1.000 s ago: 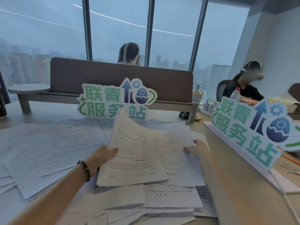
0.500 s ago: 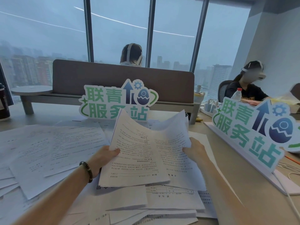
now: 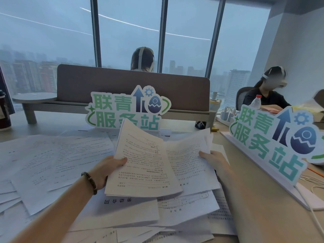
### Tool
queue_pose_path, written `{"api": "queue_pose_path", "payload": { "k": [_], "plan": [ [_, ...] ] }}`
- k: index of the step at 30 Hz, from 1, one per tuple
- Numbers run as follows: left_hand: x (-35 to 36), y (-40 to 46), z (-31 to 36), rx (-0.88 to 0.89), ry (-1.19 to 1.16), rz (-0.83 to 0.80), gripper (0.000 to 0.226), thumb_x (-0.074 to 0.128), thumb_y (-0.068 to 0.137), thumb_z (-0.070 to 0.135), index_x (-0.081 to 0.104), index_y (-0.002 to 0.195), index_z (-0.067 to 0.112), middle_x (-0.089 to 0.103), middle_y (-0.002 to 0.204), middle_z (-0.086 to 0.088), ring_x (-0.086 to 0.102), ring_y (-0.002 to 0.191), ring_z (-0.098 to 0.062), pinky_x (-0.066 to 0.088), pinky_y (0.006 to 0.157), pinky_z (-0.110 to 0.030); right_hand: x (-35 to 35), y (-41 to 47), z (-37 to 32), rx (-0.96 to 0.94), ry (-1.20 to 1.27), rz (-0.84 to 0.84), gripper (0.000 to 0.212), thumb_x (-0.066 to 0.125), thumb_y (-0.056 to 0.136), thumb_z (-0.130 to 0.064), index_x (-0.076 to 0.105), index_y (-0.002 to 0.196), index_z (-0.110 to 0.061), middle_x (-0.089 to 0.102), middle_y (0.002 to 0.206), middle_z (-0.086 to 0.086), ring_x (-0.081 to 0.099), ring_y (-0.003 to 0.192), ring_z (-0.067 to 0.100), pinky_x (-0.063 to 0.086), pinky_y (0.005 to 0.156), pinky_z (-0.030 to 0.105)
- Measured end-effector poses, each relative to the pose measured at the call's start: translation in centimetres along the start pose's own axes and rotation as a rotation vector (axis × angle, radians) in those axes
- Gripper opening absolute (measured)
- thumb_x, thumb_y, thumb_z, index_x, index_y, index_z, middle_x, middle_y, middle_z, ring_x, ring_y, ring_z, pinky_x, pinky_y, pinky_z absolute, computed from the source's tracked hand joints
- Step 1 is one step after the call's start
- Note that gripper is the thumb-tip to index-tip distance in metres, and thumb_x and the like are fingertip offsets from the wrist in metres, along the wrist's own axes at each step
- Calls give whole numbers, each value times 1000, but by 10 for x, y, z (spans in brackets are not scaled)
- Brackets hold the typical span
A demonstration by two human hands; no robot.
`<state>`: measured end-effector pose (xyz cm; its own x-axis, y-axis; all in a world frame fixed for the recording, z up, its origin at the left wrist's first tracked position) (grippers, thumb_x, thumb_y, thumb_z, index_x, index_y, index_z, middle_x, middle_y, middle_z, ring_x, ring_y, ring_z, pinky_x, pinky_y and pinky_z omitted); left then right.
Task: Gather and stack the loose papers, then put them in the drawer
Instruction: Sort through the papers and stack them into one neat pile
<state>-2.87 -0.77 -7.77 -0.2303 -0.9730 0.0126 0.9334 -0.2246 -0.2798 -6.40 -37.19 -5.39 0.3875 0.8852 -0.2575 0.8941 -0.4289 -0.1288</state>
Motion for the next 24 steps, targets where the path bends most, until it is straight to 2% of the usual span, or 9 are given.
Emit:
{"api": "queue_pose_path", "payload": {
  "k": [2, 4, 6, 7, 10, 13, 18, 21, 24],
  "plan": [
    [1, -1, -1, -12, 2, -10, 28, 53, 99, 15, 61, 122, 2, 71, 113, -21, 68, 103, -41, 51, 94, -56, 3, 0, -2, -7, -31, -34, 13, 66, 93, -11, 68, 101, -1, 70, 112, 18, 68, 98, 35, 54, 90, 44],
    [3, -2, -2, -19, 15, -9, 28, 52, 99, 14, 60, 123, 2, 70, 114, -21, 67, 104, -40, 52, 92, -54, 3, 0, -5, -18, -29, -36, 5, 69, 91, -9, 68, 93, -5, 71, 109, 17, 68, 95, 34, 55, 86, 42],
    [3, -3, -1, -17, 25, -2, 27, 52, 100, 13, 60, 123, 2, 70, 115, -21, 67, 103, -40, 53, 91, -53, 1, -1, -10, -27, 34, -18, 14, 72, 89, -12, 69, 99, -2, 73, 104, 14, 70, 86, 29, 58, 74, 37],
    [4, -3, -1, -15, 31, 2, 27, 51, 100, 13, 61, 122, 2, 70, 115, -21, 67, 103, -39, 53, 91, -53, 1, -3, -14, -27, 73, -21, 21, 74, 88, -16, 69, 103, -1, 73, 103, 12, 71, 84, 27, 59, 73, 37],
    [3, -4, 0, -15, 44, 19, 25, 51, 100, 13, 62, 119, 2, 70, 113, -21, 67, 103, -40, 51, 94, -56, 2, -8, -29, -13, 125, -39, 32, 76, 86, -26, 67, 109, -6, 73, 103, 11, 72, 88, 32, 58, 88, 49],
    [1, -4, 0, -21, 54, 38, 23, 50, 100, 12, 63, 117, 2, 71, 110, -21, 68, 100, -39, 53, 91, -54, 4, -13, -49, -1, 112, -74, 35, 75, 86, -32, 65, 112, -11, 73, 104, 10, 73, 88, 32, 58, 89, 49],
    [1, -3, 2, -14, 91, 50, 22, 50, 100, 12, 63, 115, 4, 71, 109, -20, 69, 98, -38, 54, 89, -52, 8, -18, -95, -133, 7, -24, 48, 74, 87, -37, 61, 125, -11, 69, 114, 10, 71, 94, 30, 57, 90, 47],
    [1, -4, 2, -19, 107, 50, 22, 51, 100, 14, 64, 115, 4, 72, 109, -19, 69, 98, -37, 54, 89, -52, 15, -26, -121, -212, -33, -41, 47, 70, 90, -38, 61, 127, -12, 68, 117, 9, 70, 92, 27, 59, 80, 39],
    [2, -5, 2, -16, 106, 53, 22, 52, 100, 14, 64, 114, 4, 72, 109, -19, 69, 97, -38, 54, 90, -53, 23, -38, -145, -307, -74, -78, 39, 68, 92, -37, 63, 124, -14, 68, 113, 6, 70, 92, 25, 58, 79, 36]
  ]
}}
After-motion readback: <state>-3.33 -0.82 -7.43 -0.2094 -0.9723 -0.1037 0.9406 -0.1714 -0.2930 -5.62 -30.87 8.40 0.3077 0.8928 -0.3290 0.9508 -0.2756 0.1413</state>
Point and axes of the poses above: each hand's wrist, its own y-axis towards the middle knuckle, its own x-axis out of the palm, z = x × y, the point moved 5 cm from there along y, towards the middle knuckle
